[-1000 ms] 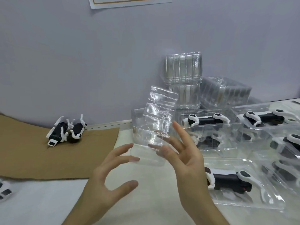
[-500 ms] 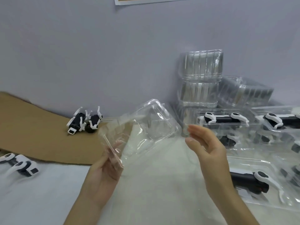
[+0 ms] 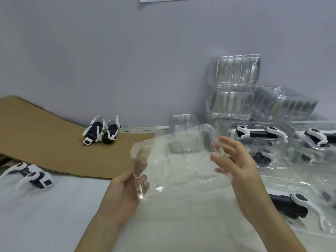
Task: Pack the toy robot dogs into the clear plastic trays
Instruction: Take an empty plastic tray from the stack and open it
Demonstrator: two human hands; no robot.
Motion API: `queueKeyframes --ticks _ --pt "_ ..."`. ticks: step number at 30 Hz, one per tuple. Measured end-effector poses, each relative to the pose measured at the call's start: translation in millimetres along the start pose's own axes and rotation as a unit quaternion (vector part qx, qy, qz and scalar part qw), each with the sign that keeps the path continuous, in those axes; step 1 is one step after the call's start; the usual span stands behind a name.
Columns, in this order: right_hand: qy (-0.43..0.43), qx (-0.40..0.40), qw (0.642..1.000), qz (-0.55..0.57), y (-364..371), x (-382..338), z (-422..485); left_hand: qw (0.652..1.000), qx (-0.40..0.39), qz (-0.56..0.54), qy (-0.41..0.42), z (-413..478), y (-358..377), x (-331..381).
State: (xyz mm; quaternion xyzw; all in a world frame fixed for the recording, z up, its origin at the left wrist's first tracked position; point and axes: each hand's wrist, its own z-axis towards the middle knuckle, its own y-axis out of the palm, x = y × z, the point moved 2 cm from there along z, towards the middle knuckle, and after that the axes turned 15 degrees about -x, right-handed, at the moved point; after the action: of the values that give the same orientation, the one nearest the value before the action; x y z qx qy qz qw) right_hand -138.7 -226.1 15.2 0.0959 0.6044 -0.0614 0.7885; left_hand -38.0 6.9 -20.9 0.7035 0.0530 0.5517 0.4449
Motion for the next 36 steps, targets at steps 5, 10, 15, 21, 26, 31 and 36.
queueKeyframes --ticks 5,10,15,21,26,31,36 --pt "-0.028 0.013 1.000 0.000 -8.6 -5.3 -0.9 0.995 -0.019 0.097 0.010 -0.6 0.4 5.1" --pt "0.023 -0.091 0.996 -0.011 -5.4 -10.3 -1.9 0.980 -0.099 0.172 -0.019 -3.4 -1.4 13.8" --pt "0.085 -0.233 0.965 -0.084 10.6 -9.7 -8.1 0.952 -0.229 0.191 -0.070 -9.9 6.1 14.9" --pt "0.096 -0.194 0.966 -0.142 21.3 -7.4 -10.1 0.913 -0.197 0.342 -0.102 -0.2 17.4 0.0" --pt "0.024 -0.129 0.986 -0.102 19.2 -4.8 -9.0 0.961 -0.145 0.237 -0.002 4.6 19.2 6.6" --pt "0.070 -0.206 0.973 -0.078 24.3 5.9 -9.1 0.968 -0.010 0.144 0.203 -14.4 21.6 8.5" --pt "0.106 -0.194 0.972 -0.083 45.9 19.3 -13.5 0.963 0.067 0.161 0.207 -11.0 26.4 1.3"
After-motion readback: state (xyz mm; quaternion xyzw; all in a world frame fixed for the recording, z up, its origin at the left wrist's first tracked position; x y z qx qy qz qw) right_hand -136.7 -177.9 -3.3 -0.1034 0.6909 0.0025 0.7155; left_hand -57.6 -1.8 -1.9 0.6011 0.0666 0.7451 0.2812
